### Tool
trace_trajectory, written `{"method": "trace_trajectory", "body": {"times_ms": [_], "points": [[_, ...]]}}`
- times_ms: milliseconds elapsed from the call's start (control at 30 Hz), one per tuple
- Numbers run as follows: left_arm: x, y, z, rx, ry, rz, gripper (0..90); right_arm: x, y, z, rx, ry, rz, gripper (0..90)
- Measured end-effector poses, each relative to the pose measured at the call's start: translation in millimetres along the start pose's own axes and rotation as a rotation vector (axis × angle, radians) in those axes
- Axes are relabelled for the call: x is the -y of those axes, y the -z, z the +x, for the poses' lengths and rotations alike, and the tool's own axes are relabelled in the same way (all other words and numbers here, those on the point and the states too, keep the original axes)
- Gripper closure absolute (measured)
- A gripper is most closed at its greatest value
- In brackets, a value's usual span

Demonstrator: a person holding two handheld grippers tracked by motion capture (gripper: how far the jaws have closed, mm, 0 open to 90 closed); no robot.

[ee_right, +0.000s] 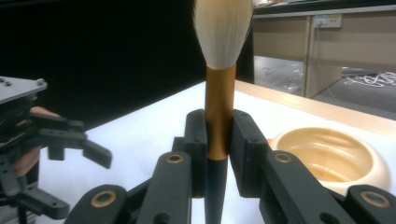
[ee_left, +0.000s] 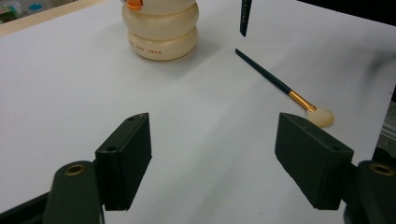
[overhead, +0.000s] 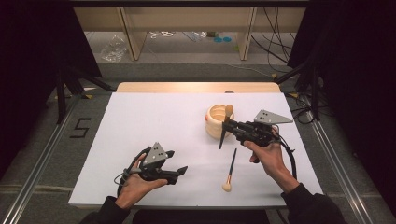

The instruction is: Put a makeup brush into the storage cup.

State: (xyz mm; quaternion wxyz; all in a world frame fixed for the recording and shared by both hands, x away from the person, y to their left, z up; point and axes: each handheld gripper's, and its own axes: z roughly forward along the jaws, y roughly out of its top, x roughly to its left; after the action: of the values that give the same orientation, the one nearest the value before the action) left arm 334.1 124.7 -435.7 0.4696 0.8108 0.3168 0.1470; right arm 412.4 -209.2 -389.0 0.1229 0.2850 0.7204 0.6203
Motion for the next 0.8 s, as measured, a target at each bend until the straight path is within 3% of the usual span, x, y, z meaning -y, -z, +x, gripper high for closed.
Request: {"method": "trace_trajectory", "body": {"times_ms": [367, 433, 800], "points": [[6.3, -0.1, 0.6, 0.001, 0.000, 0.014, 25.9, -9.8, -2.9, -16.6, 0.034, -0.011, 0.012, 78.2], [6.9, -0.4, 0.9, 0.000, 0.004, 0.017, 25.7, -10.9, -4.5, -20.0, 0.043, 0.011, 0.001, 78.3], [7.8, -0.1, 3.9, -0.004, 0.008, 0.028, 24.6, -11.7, -5.6, -29.1, 0.053, -0.008, 0.016, 78.2]]}}
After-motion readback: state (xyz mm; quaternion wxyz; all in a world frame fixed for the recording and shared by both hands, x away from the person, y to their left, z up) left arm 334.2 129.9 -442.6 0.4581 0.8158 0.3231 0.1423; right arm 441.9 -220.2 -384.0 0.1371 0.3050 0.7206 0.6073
